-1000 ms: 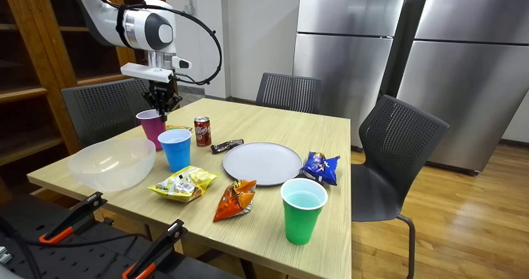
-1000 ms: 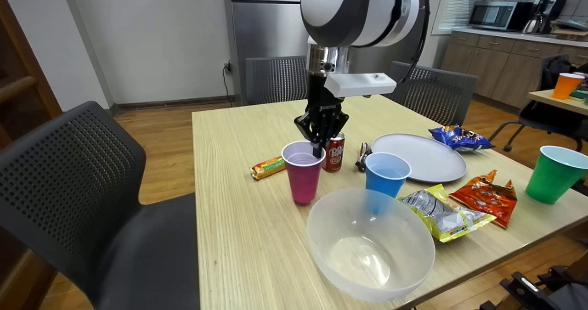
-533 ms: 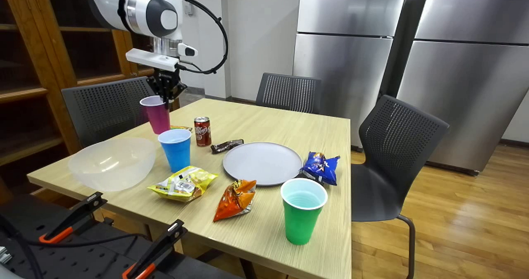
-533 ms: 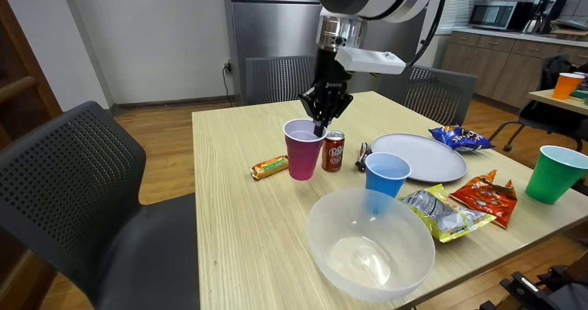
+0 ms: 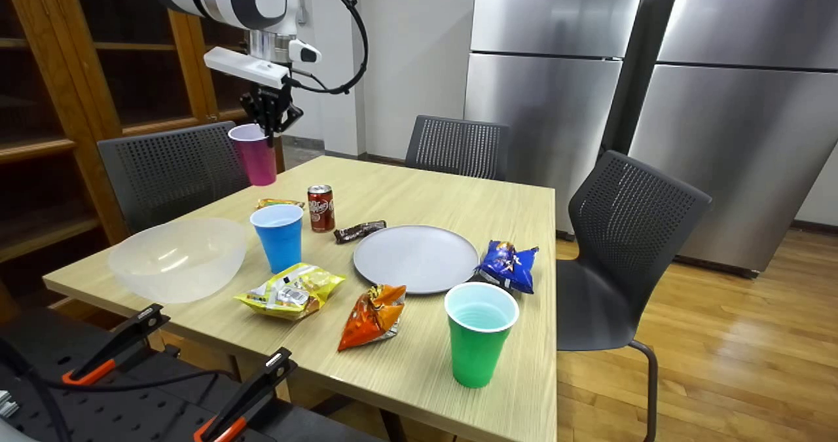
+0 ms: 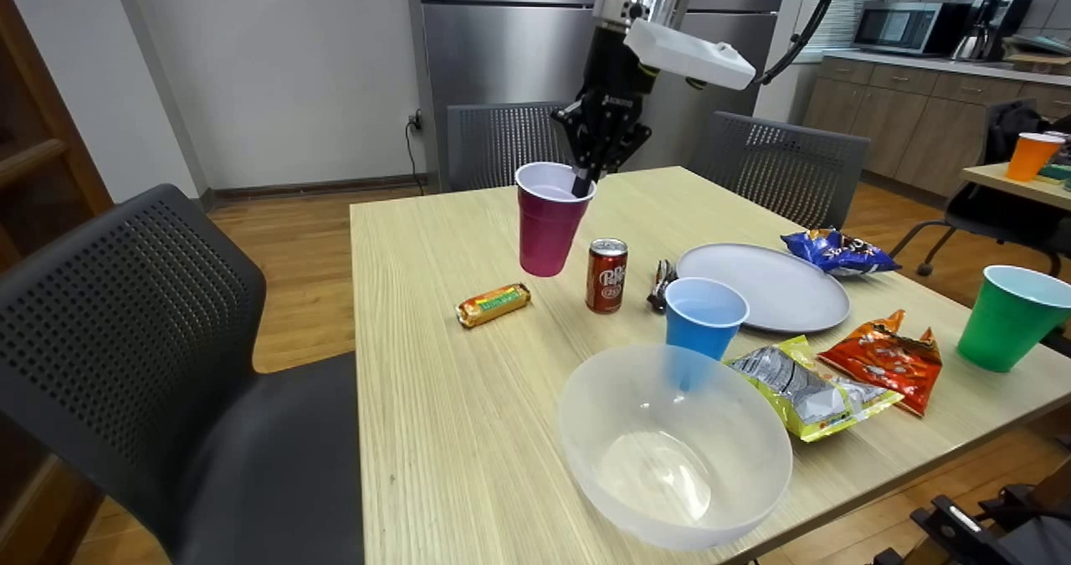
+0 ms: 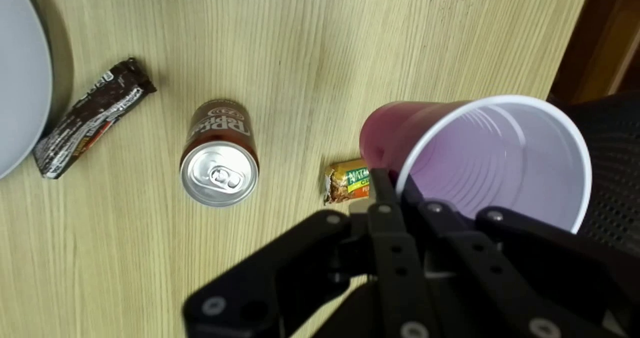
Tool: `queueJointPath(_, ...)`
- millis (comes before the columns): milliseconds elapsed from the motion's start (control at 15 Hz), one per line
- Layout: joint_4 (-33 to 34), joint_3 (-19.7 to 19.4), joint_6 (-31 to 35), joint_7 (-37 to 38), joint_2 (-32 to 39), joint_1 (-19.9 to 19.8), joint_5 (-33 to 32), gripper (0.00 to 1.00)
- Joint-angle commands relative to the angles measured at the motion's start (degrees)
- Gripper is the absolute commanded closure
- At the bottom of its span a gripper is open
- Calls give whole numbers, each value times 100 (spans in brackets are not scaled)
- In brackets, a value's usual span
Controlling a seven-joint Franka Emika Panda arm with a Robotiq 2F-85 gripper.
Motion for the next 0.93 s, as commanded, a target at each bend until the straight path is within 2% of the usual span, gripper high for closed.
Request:
queueJointPath(0,-320,-15,67,45,-484,-91,116,99)
queueJointPath(867,-1212,-490,522,216,-1356,-366,521,99)
